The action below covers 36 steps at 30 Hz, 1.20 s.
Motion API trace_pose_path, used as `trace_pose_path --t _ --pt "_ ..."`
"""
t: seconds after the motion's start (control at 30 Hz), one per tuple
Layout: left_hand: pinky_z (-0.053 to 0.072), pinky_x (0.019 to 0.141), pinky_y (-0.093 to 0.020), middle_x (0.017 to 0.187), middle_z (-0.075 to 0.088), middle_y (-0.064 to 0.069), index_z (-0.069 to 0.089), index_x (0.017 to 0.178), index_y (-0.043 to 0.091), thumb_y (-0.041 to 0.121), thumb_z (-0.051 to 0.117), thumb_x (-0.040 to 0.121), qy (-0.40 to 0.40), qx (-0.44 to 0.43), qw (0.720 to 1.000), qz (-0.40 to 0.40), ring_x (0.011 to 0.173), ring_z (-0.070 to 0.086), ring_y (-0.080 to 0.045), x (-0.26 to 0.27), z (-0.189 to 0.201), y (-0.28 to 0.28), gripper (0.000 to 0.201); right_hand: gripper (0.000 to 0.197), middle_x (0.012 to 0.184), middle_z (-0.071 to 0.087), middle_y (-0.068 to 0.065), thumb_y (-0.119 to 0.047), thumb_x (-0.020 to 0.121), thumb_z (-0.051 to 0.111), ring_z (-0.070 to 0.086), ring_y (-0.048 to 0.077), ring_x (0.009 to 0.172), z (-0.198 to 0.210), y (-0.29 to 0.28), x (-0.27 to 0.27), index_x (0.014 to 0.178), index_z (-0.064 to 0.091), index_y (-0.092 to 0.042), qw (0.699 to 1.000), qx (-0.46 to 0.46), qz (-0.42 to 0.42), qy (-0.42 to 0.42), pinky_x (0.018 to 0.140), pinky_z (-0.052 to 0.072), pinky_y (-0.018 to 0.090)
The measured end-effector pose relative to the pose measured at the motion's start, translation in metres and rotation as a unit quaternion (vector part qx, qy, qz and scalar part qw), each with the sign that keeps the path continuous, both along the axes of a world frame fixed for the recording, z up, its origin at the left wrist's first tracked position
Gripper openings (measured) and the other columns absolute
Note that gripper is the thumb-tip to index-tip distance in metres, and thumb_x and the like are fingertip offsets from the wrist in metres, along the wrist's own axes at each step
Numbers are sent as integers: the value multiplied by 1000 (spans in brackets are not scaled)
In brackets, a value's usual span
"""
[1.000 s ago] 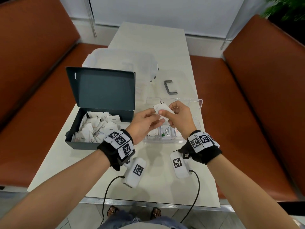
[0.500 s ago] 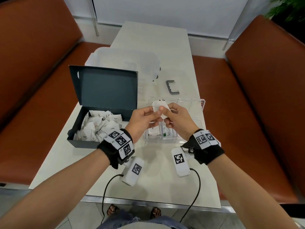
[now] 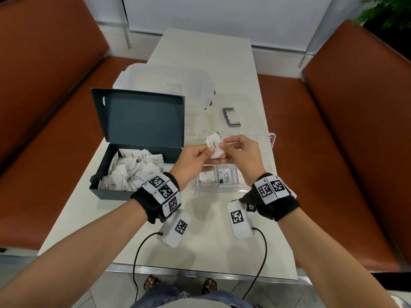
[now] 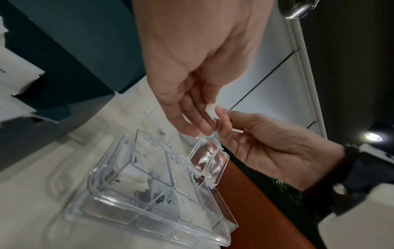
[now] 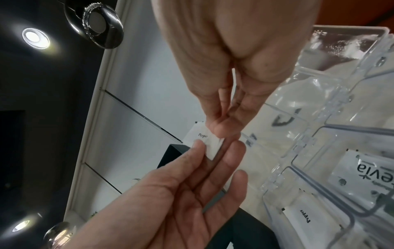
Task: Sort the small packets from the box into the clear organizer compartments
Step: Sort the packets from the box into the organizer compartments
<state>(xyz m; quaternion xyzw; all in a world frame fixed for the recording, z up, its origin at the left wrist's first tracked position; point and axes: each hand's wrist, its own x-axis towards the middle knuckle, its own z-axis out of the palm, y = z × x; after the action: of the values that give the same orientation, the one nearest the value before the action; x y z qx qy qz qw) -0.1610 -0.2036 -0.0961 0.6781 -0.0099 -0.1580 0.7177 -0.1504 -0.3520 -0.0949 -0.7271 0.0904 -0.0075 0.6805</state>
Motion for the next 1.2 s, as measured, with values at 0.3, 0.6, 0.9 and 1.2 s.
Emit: trace_pose_path --t 0.3,0.6,0.9,1.2 --pt "60 68 -25 82 67 -6 62 100 -10 8 51 100 25 -44 997 50 89 73 -29 1 3 4 20 8 67 67 0 -14 85 71 61 10 55 -3 -1 0 93 71 -15 995 -94 24 -18 59 54 26" --pt "59 79 -27 91 69 -12 63 100 -1 3 47 101 26 -27 998 45 98 69 -35 -1 6 7 17 43 77 59 1 -7 96 50 58 5 55 -6 3 -3 134 55 -24 982 -152 112 -21 72 59 34" --pt "60 75 -26 112 69 -19 65 116 2 4 54 97 63 -18 996 64 81 71 -21 -2 4 10 22 10 69 62 1 -4 88 63 58 12 57 -4 10 -8 96 66 -9 997 -73 21 6 53 50 23" --pt "60 71 -26 77 63 -10 71 107 8 3 65 90 -3 81 997 -14 74 63 -18 9 12 28 19 9 75 67 0 -12 86 64 64 13 62 7 -4 -5 87 69 -19 970 -211 122 12 56 55 23"
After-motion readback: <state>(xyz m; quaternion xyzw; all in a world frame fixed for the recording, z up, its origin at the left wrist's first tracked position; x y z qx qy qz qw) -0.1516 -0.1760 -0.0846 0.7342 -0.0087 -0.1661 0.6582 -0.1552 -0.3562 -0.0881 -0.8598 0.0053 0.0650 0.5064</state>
